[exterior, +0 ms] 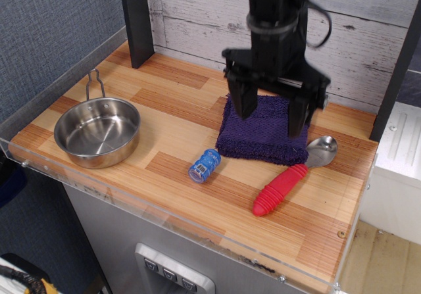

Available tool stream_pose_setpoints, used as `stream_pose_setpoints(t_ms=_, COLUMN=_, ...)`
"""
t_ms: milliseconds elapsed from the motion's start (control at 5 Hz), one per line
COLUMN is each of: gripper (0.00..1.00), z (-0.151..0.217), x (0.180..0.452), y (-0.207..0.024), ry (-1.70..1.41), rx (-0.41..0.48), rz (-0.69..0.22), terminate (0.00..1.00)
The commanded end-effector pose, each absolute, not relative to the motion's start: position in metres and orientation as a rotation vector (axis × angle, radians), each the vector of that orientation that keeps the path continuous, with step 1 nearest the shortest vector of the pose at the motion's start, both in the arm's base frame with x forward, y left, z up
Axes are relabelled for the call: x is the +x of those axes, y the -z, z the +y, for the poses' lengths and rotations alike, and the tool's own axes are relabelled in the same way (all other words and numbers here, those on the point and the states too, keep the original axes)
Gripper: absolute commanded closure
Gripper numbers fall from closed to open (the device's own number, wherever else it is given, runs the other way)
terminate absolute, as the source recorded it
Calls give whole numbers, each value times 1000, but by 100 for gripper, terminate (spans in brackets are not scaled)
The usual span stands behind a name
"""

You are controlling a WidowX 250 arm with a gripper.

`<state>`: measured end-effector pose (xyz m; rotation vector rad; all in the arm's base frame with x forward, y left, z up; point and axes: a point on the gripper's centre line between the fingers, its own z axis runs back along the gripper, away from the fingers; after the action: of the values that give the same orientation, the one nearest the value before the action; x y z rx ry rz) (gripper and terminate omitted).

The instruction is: Move the red spoon to far left corner of the blue cloth.

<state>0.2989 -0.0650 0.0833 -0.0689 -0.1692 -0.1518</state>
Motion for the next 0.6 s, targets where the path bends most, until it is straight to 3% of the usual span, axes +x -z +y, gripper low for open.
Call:
stream_pose_setpoints(t_ms=0, gripper=0, z=-74, x=275, y=-77, ry=258, rx=-37, rz=-230, terminate=0)
stream_pose_setpoints(t_ms=200, gripper=0, z=-72, x=281, y=-60, ry=339, rx=-62, rz=-250, terminate=0)
stream_pose_setpoints(t_ms=400, gripper=0, z=-74, x=290, y=-47, ry=375, rx=-24, rz=-247, terminate=0)
